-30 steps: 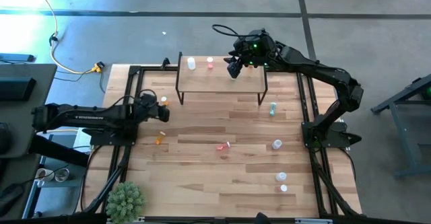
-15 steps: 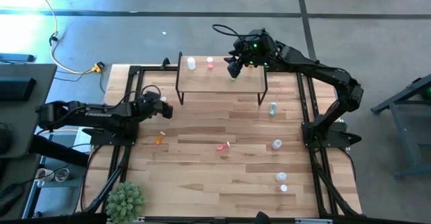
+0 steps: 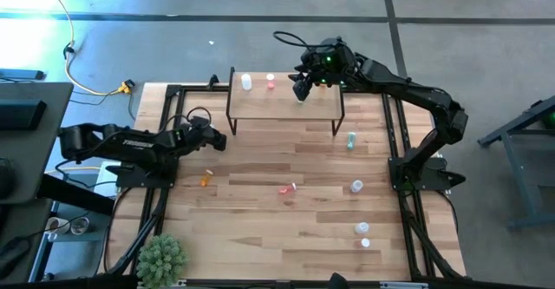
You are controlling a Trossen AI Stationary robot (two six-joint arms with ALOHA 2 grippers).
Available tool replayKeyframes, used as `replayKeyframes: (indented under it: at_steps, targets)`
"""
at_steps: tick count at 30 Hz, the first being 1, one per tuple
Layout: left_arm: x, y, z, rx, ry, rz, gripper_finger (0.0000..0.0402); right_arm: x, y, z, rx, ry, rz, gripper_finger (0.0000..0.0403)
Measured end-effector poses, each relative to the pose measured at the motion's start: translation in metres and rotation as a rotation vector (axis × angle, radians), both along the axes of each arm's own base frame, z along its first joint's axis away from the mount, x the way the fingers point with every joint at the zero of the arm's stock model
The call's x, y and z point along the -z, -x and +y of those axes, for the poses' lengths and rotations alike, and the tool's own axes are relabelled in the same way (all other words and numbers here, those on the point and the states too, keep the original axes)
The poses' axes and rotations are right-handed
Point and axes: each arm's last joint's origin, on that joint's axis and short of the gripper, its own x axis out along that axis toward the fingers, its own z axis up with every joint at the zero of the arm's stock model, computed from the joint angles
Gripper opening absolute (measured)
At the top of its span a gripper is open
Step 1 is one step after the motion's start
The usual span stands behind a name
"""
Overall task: Pick and place medicine bottles onto shelf by color
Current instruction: Put the top yellow pill bottle on the shelf aligned with the other yellow pill bottle
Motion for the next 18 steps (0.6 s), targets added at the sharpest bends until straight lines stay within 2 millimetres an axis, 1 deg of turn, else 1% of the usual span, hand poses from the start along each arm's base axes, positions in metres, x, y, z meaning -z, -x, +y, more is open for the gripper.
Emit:
replayKeyframes:
  at_steps: [10,13,18]
  targets:
    - [0.0079,-0.0017,0.0013,-0.007,0.02,0.06,0.0189,0.0,0.0,0.0,0.006,-0.01,-0.005,0.0165]
    - [0.0079,-0.0016,0.0013,0.003,0.014,0.073,0.0177,0.0,0.0,0.0,0.014,-0.023,-0.013,0.0165]
    - [0.0071,-0.0032,0.0022,0.083,-0.018,0.125,0.0147,0.0,-0.0001,0.0001,0.018,-0.029,-0.017,0.0165]
